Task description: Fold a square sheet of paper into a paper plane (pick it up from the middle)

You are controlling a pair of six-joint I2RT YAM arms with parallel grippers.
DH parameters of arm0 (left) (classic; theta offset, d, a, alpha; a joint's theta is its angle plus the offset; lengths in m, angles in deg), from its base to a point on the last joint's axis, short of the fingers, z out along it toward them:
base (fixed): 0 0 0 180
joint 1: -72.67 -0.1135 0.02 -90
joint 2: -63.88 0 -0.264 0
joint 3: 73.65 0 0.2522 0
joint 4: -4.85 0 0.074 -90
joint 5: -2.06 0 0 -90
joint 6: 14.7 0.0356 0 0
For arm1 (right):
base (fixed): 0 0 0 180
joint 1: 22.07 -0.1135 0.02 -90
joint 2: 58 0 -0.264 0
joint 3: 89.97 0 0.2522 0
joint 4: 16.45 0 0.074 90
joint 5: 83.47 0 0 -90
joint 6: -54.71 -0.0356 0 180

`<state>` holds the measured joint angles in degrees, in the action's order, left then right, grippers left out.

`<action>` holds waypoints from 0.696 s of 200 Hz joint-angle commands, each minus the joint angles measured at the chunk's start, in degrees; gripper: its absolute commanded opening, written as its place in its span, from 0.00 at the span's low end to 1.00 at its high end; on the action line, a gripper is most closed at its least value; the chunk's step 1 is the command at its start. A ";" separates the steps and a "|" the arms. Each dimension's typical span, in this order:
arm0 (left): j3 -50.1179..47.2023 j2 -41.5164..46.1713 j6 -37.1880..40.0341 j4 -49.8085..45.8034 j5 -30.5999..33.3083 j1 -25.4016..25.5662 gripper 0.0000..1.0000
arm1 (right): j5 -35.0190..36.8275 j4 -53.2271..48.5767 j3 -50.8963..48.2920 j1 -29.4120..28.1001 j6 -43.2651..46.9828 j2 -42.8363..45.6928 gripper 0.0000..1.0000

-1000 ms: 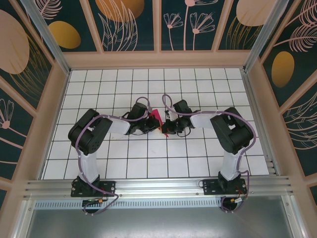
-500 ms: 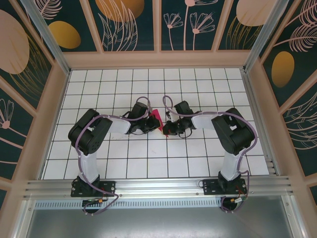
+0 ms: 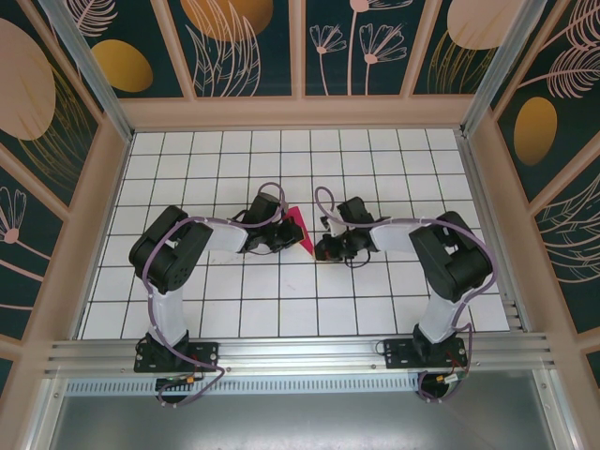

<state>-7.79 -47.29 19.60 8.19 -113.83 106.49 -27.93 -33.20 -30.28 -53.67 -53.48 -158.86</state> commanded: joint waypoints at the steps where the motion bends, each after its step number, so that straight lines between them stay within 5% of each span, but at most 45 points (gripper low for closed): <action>1: -0.79 -3.17 1.45 -7.12 8.16 -0.74 0.00 | 2.96 -12.92 -4.05 -0.05 -0.58 0.08 0.05; 64: -1.18 -2.93 1.89 -5.55 6.30 -0.75 0.00 | 1.48 -5.48 2.75 -0.08 -2.34 7.67 0.06; 139: -1.03 -2.90 1.83 -4.16 4.67 -0.75 0.00 | -1.82 -1.19 8.48 -0.10 -3.44 -3.30 0.05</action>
<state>-7.79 -47.29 19.75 8.30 -114.05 106.49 -27.62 -35.40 -23.81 -53.62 -56.41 -158.69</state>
